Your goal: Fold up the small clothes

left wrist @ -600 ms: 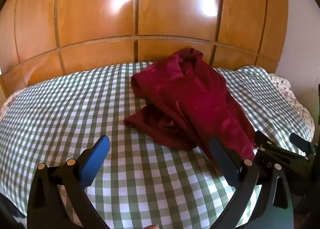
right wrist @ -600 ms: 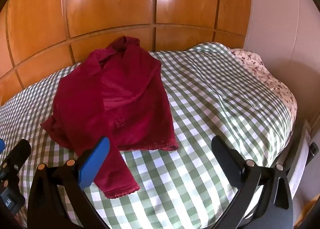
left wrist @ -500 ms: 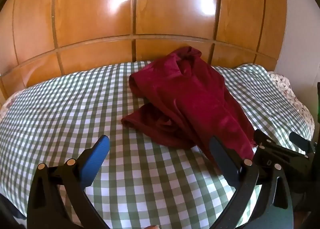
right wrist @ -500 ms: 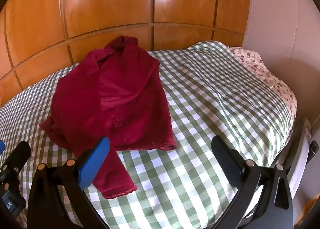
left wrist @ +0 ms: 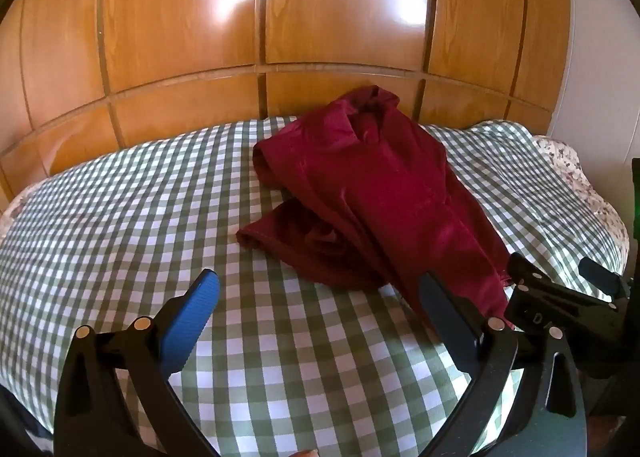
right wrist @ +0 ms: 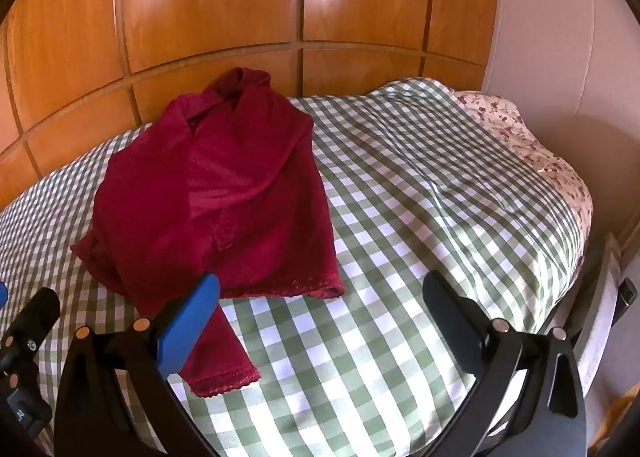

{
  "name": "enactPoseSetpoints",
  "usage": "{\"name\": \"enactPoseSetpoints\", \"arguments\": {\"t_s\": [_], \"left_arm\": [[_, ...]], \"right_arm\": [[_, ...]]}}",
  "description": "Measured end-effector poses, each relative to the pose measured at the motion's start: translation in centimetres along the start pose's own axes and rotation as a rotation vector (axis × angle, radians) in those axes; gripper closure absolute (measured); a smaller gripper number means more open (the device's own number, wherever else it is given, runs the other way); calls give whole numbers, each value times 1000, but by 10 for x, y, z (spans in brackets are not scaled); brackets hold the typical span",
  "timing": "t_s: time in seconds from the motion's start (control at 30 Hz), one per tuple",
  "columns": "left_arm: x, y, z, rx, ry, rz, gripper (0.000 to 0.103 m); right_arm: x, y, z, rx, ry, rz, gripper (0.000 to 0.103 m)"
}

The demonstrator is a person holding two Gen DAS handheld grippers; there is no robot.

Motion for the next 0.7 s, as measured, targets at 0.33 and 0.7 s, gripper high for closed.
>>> {"name": "enactPoseSetpoints", "arguments": {"t_s": [0.33, 0.7], "left_arm": [[-3, 6, -1, 16, 3, 4, 4], [-10, 10, -2, 17, 15, 19, 4]], "right_arm": [[-3, 4, 1, 15, 2, 1, 2], [-4, 20, 0, 63, -18, -6, 2]]}}
Point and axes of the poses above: each gripper's, at about its wrist camera, not at the fingertips, and x roughly the way its jaws point, y to its right, z to its underside, the point moved 1 cm from there along x, roughly the way its jaws point, and after that the axes turned 11 degrees about y, right-handed, at the moved point
